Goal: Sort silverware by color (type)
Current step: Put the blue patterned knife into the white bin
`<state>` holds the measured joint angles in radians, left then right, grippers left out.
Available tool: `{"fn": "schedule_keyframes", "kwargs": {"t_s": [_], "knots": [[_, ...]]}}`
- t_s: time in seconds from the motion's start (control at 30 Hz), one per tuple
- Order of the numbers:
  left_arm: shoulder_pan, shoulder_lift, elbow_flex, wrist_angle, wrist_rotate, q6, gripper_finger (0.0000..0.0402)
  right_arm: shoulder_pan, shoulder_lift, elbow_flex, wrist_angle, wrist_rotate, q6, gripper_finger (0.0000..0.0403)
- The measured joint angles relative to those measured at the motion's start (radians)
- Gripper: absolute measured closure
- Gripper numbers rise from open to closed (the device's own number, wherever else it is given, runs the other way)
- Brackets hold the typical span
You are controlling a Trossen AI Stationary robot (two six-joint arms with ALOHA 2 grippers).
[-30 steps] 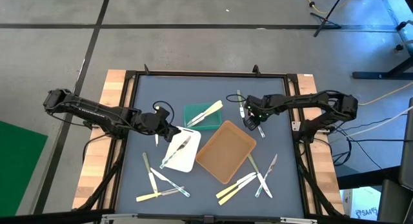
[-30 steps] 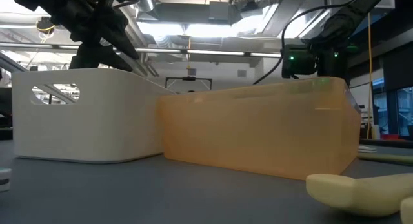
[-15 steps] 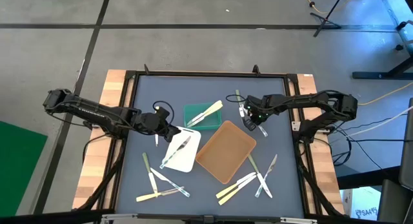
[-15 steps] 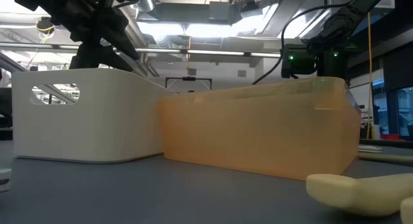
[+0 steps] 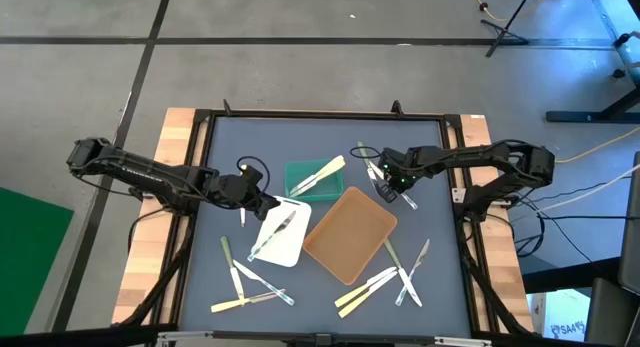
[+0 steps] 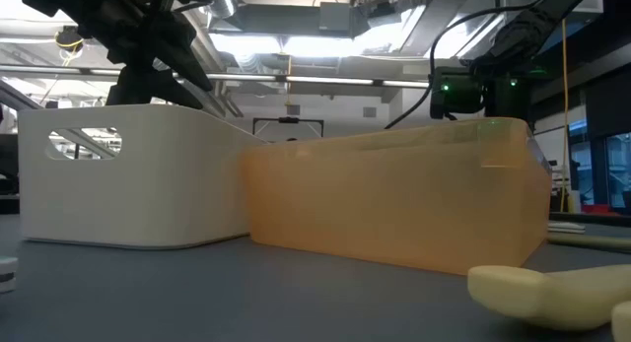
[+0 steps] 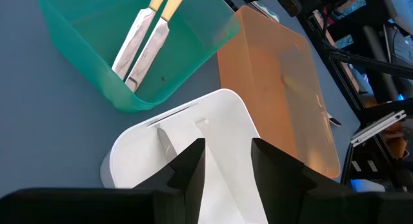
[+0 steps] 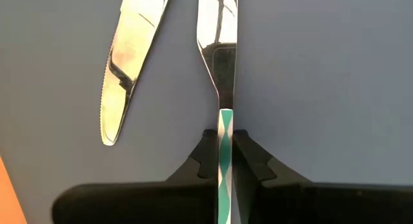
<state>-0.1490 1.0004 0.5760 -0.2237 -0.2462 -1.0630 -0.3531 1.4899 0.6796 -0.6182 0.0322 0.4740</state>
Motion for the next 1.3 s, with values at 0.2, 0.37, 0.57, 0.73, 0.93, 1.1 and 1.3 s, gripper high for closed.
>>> {"fn": "schedule_keyframes", "kwargs": {"t_s": [0.2, 0.37, 0.57, 0.73, 0.93, 1.1, 1.3], "knots": [[0.0, 0.0, 0.0, 0.0, 0.0, 0.0, 0.0282, 0.0, 0.0, 0.0, -0.001, 0.0, 0.0, 0.0392], [0.0, 0.0, 0.0, 0.0, 0.0, 0.0, 0.0282, 0.0, 0.0, 0.014, -0.019, 0.001, 0.0, 0.0393], [0.0, 0.0, 0.0, 0.0, 0.0, 0.0, 0.0282, -0.002, 0.006, 0.068, -0.069, 0.021, -0.032, 0.0393], [0.0, 0.0, 0.0, 0.0, 0.0, 0.0, 0.0282, -0.002, 0.004, 0.116, -0.148, 0.083, -0.037, 0.0393], [0.0, 0.0, 0.0, 0.0, 0.0, 0.001, 0.0282, -0.002, 0.003, 0.15, -0.198, 0.129, -0.038, 0.0393], [0.0, 0.0, 0.0, 0.0, 0.0, 0.001, 0.0282, -0.002, 0.002, 0.169, -0.199, 0.143, -0.042, 0.0393], [0.0, 0.0, 0.0, 0.0, -0.011, 0.001, 0.0282, -0.004, 0.002, 0.224, -0.198, 0.142, -0.088, 0.0393]]}}
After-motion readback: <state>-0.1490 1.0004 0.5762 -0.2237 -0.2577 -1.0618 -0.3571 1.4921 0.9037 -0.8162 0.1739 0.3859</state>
